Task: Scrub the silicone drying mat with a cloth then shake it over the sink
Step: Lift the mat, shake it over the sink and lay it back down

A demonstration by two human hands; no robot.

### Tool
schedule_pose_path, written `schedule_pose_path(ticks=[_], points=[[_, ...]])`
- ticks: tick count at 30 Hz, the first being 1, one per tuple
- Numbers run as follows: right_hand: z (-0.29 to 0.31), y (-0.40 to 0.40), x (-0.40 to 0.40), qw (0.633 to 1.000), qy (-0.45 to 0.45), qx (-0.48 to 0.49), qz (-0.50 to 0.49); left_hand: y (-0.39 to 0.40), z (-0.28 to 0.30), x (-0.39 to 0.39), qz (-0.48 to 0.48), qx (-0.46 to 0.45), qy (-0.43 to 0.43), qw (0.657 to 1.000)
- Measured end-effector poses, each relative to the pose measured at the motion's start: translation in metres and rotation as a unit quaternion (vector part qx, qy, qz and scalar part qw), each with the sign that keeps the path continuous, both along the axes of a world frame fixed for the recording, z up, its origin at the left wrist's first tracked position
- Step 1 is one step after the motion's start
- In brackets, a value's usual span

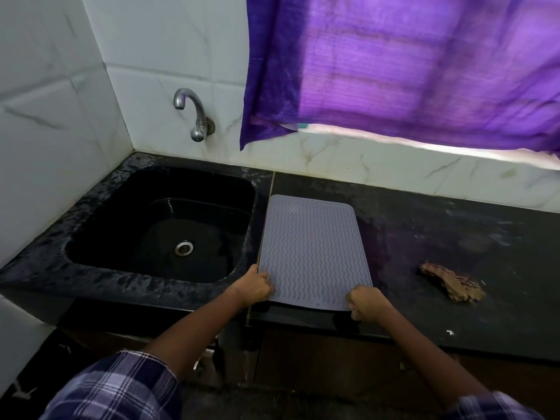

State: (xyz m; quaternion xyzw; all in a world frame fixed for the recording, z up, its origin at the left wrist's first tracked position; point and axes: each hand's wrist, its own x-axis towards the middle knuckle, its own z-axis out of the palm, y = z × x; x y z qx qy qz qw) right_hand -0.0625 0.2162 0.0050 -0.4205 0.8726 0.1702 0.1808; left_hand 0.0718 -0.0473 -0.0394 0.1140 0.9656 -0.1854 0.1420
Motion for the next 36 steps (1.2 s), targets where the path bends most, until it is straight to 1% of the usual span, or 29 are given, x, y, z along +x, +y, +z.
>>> schedule_pose_path(ticks=[5,12,21,29,36], points=[[0.003,0.003,0.001,1.000,-0.013,0.006,0.001,0.000,0.003,0.002,0.002,-0.001,-0.003,1.000],[0.004,0.002,0.001,1.000,-0.028,-0.009,0.000,0.000,0.006,0.003,0.013,0.000,-0.012,1.000],[0.005,0.002,0.005,1.000,-0.025,-0.006,-0.004,0.003,0.011,0.003,0.022,0.002,-0.027,0.999],[0.003,0.003,0.008,1.000,-0.014,-0.010,-0.009,0.011,0.017,0.005,0.005,-0.061,-0.016,0.998],[0.002,0.001,0.011,1.000,-0.015,-0.009,-0.008,0.011,0.019,0.008,0.009,-0.062,-0.015,0.998]])
